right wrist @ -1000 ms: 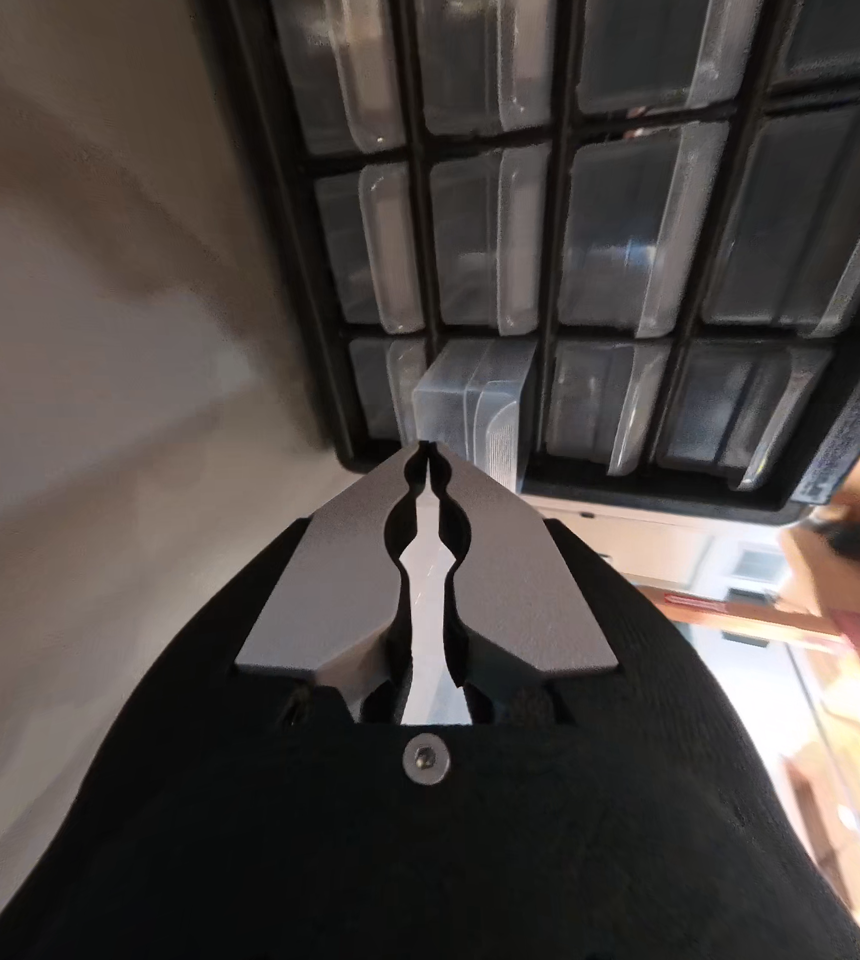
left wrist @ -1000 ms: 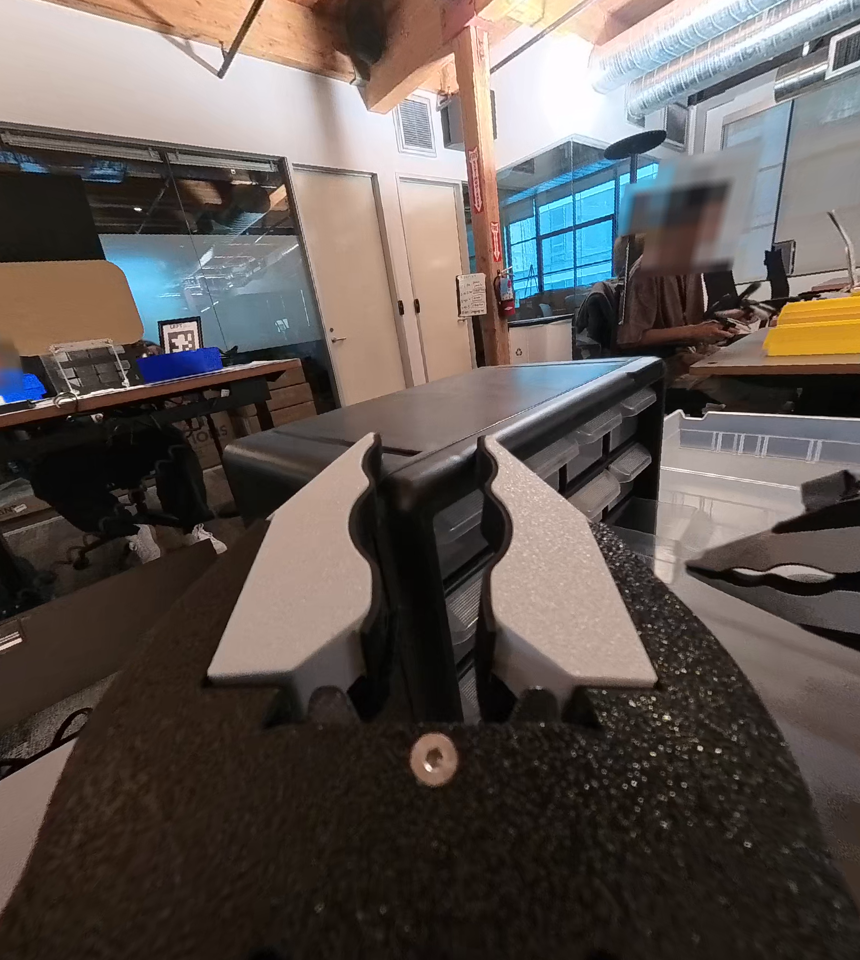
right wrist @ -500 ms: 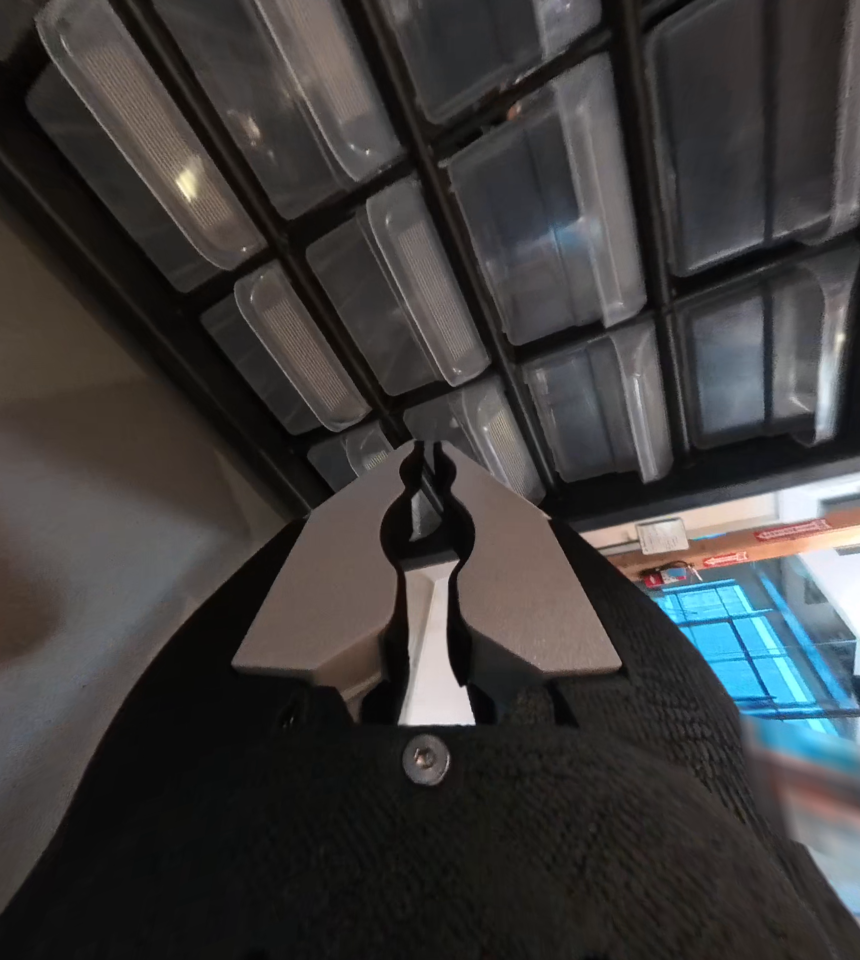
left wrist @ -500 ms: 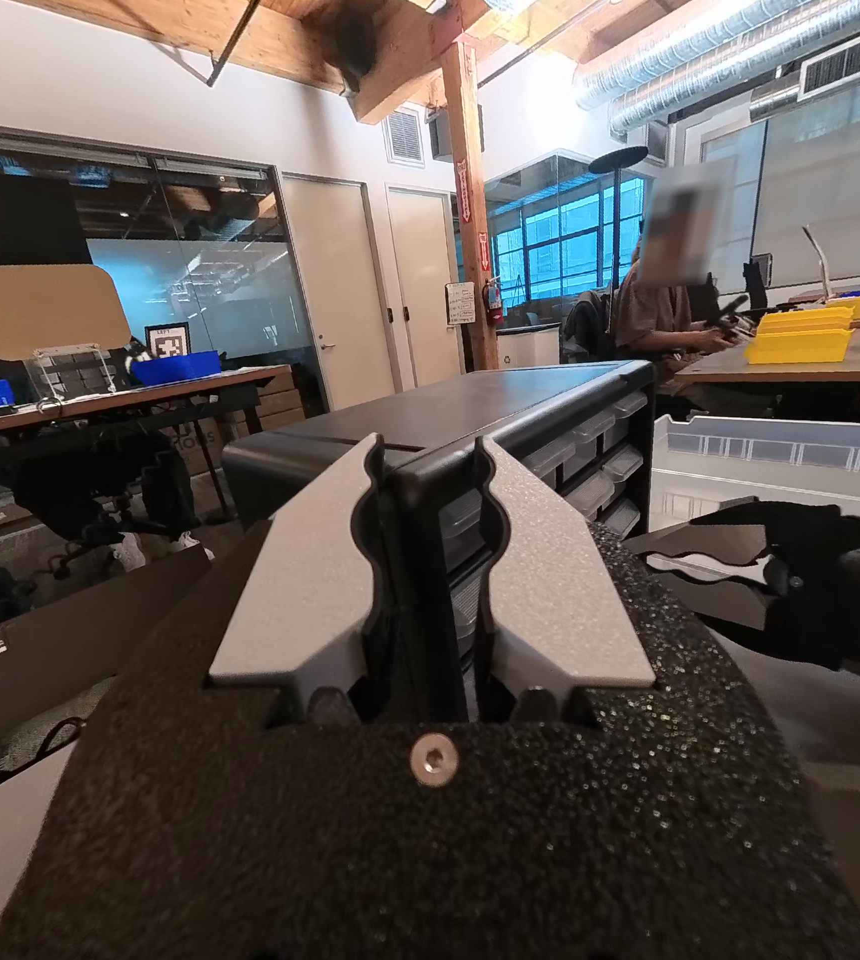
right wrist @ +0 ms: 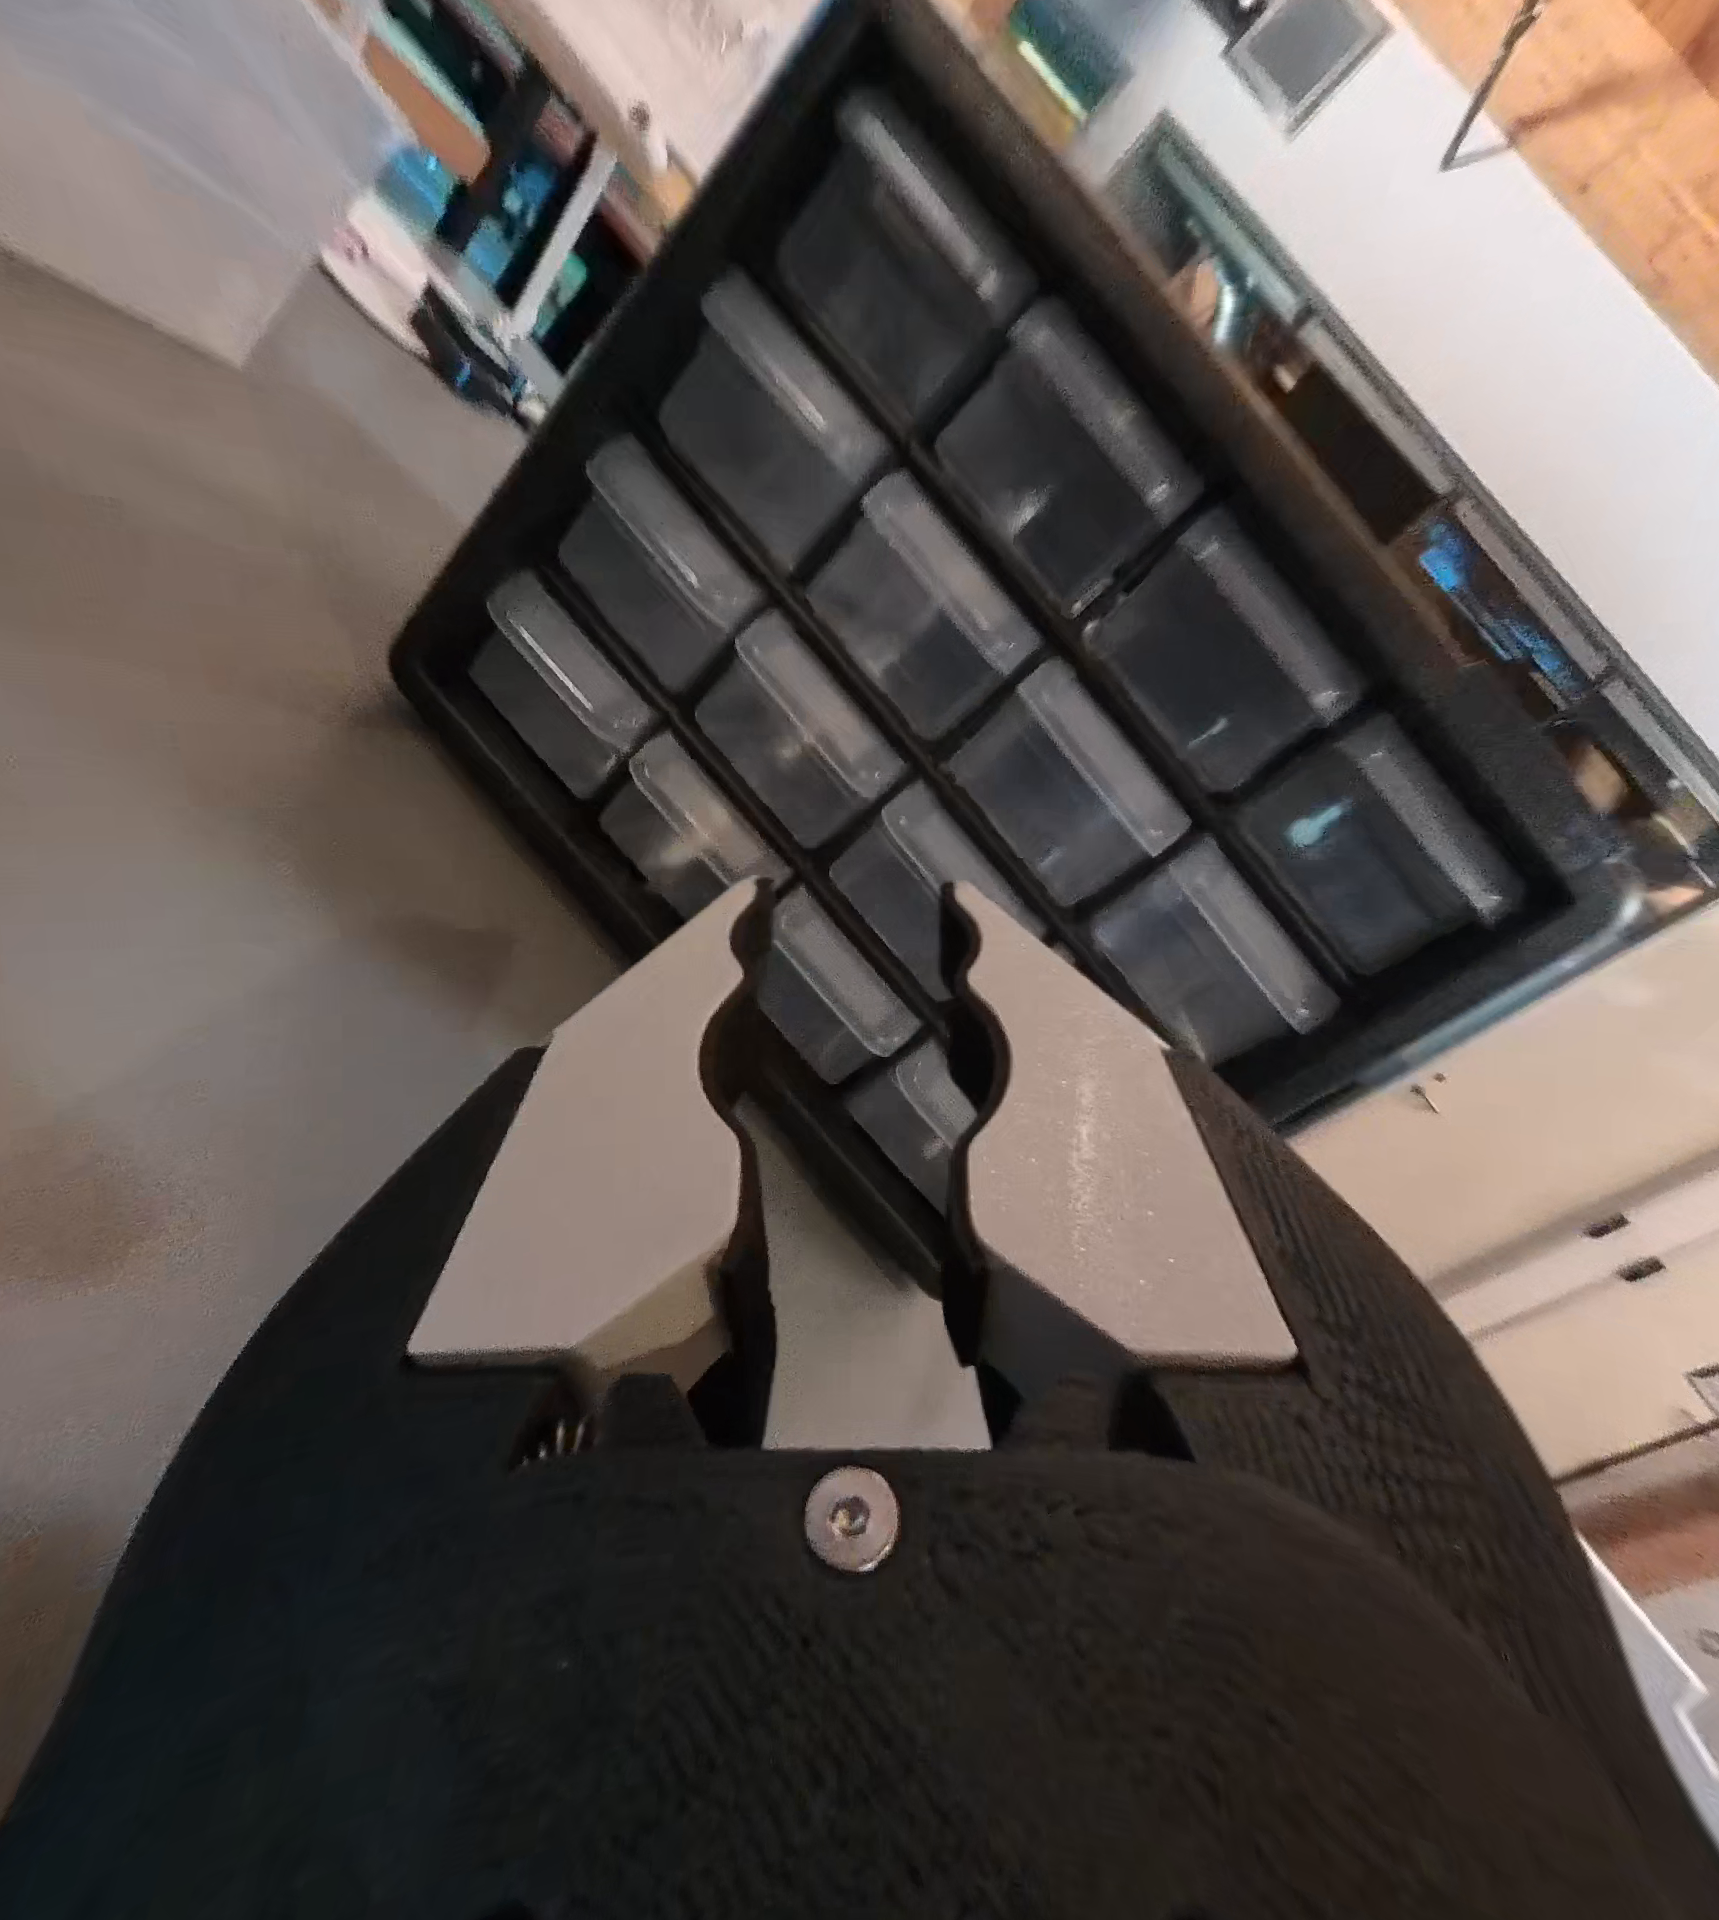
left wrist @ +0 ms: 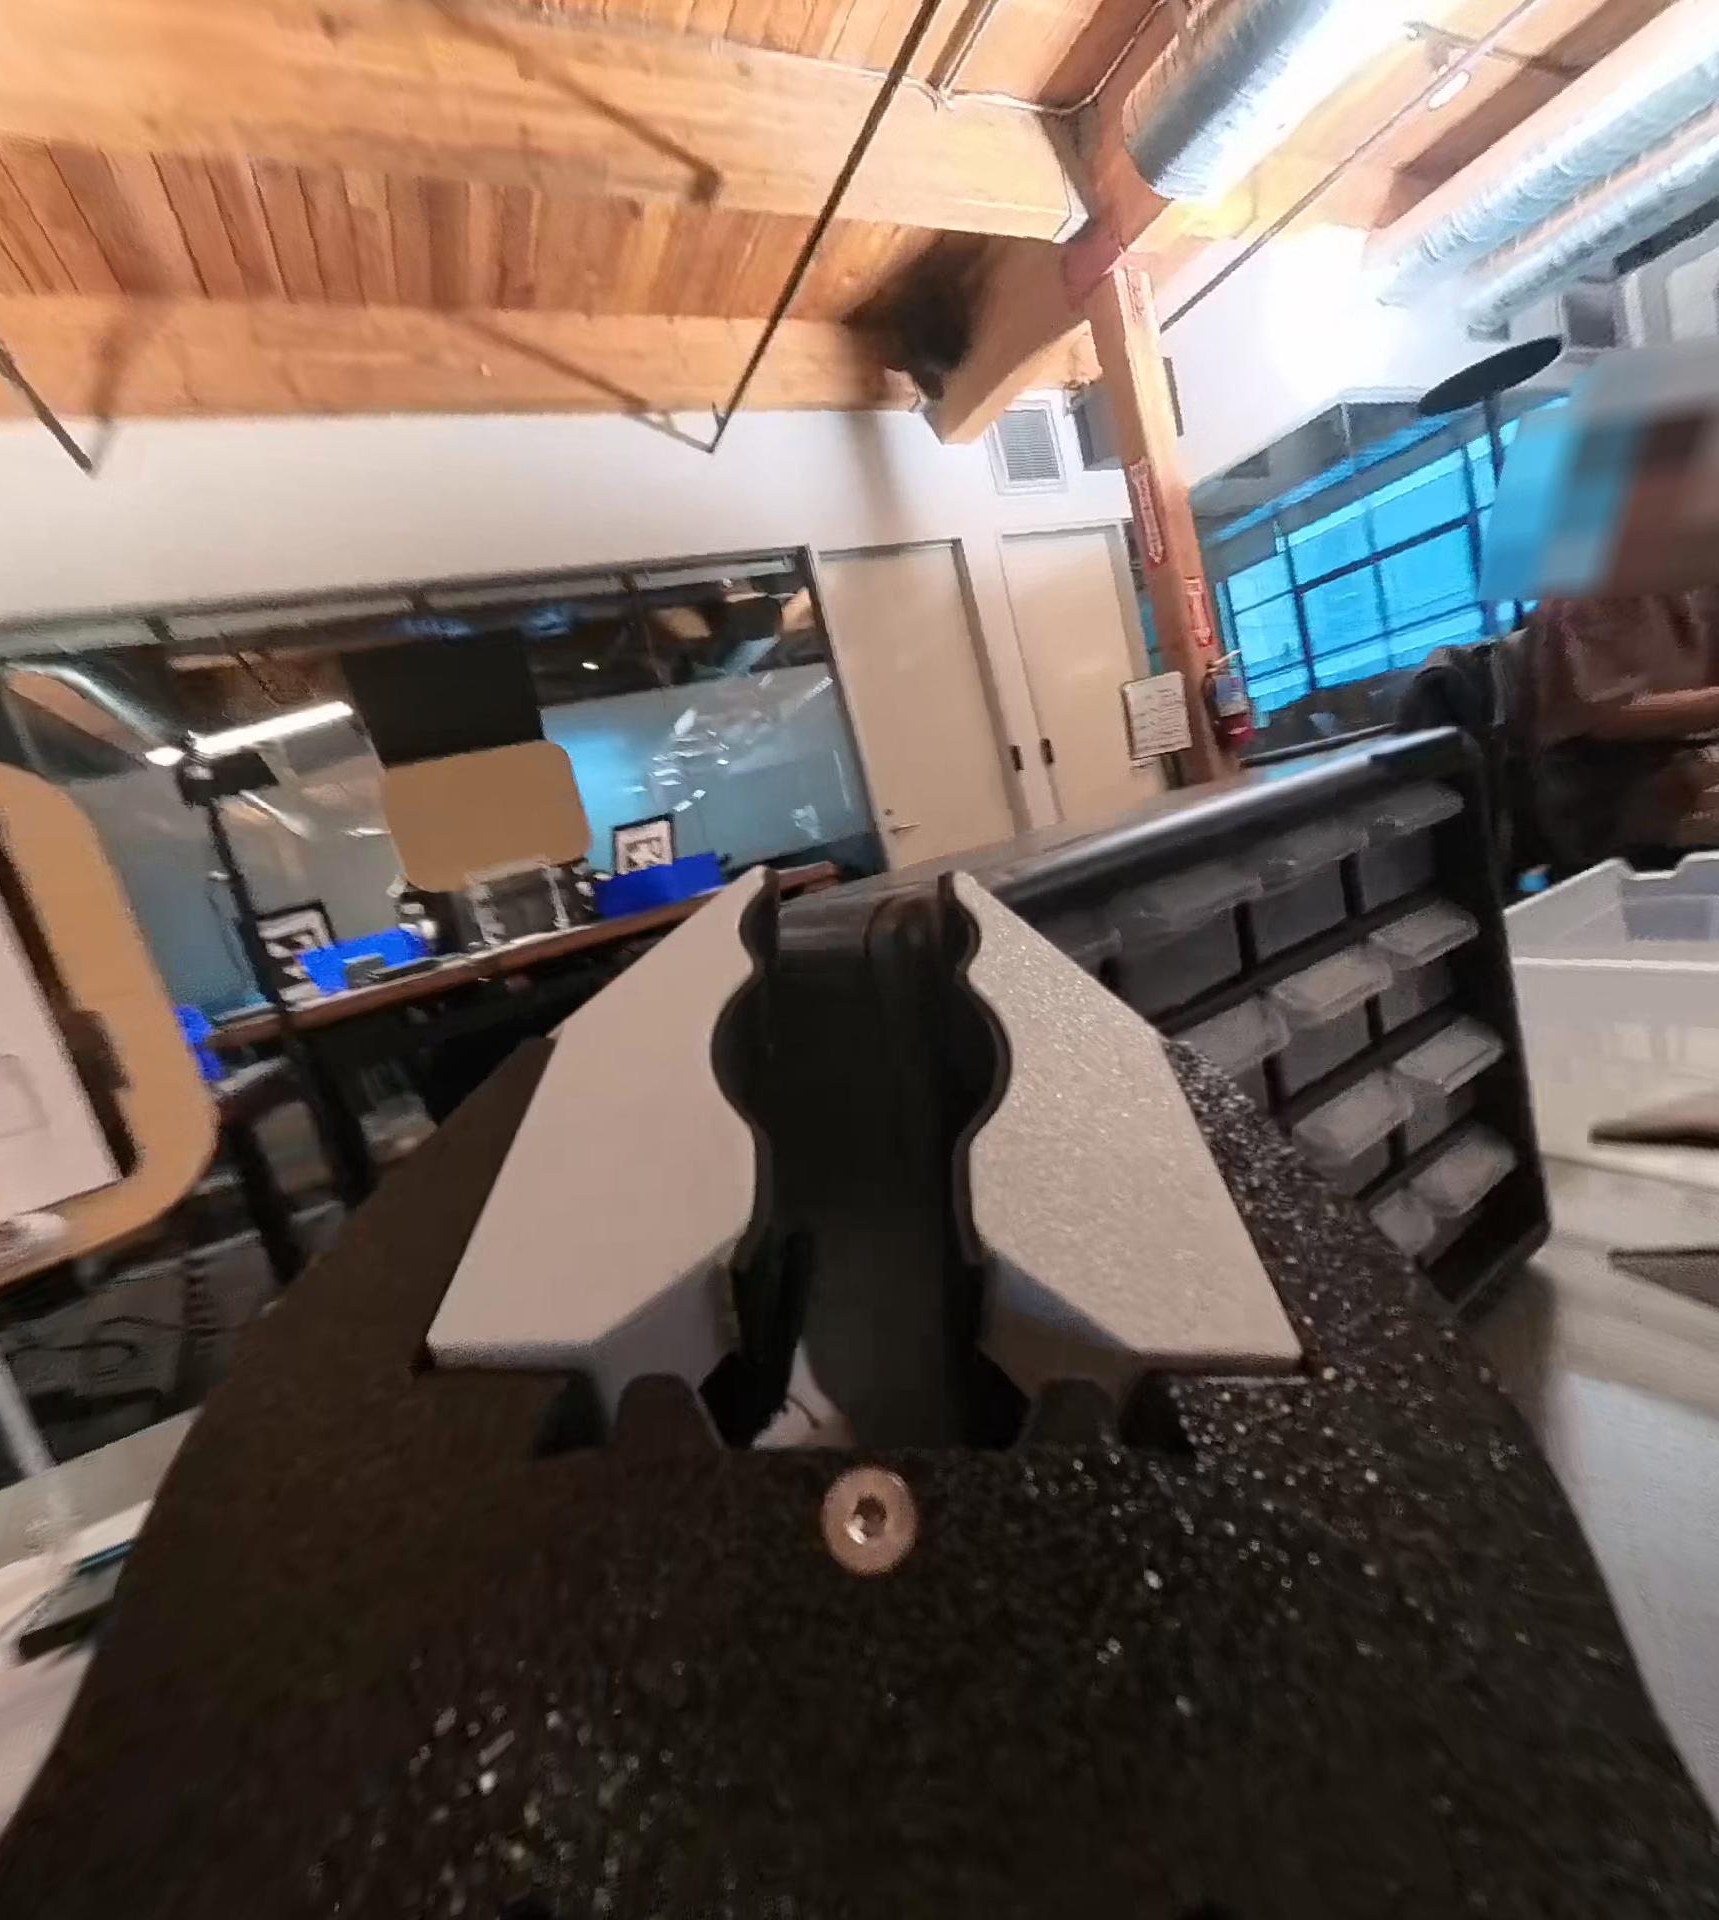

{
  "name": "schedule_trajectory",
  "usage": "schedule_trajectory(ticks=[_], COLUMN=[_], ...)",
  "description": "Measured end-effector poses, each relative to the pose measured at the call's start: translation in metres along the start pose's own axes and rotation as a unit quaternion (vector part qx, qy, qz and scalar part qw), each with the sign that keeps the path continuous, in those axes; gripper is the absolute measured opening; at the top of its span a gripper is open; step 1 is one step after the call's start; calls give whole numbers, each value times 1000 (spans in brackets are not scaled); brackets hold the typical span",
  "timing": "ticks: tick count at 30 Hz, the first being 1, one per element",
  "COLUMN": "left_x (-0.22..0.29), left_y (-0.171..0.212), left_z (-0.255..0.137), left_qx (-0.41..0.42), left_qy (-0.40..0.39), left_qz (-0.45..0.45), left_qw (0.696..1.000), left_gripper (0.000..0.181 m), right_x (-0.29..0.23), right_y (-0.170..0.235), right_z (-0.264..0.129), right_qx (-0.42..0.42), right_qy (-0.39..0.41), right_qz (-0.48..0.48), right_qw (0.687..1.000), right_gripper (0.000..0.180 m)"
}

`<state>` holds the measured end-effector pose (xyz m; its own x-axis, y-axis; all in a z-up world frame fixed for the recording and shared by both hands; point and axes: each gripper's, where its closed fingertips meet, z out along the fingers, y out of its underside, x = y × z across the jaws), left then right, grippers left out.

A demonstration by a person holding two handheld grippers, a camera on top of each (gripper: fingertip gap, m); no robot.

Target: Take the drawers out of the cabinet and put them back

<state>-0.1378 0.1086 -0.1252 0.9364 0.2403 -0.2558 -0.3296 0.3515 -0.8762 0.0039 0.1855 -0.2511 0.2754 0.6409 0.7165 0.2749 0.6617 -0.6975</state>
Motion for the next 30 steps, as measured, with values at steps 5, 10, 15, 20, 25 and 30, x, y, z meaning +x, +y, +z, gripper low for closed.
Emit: schedule_trajectory(ticks=[5,10,15,20,25,30], left_x=[17,20,-23,-58,-49,-45], left_y=[-29,-70,-79,-48,4,43], left_z=[-59,-109,-137,-162,-185,-213], left_qx=[-24,-18,-91,-206,-340,-443], left_qy=[6,35,-43,-78,-29,6], left_qz=[18,20,58,15,-71,-58], left_qw=[1000,999,993,975,937,895], left_gripper=[29,12,33,69,110,90], right_x=[54,160,247,290,261,224], right_y=[-30,-18,38,123,230,278], right_z=[-41,-98,-168,-214,-201,-206], right_qx=[17,-9,-67,-165,-329,-427], right_qy=[96,219,315,319,129,26], right_qz=[8,40,118,191,346,442], right_qw=[995,975,939,913,869,788], right_gripper=[40,40,39,54,91,78])
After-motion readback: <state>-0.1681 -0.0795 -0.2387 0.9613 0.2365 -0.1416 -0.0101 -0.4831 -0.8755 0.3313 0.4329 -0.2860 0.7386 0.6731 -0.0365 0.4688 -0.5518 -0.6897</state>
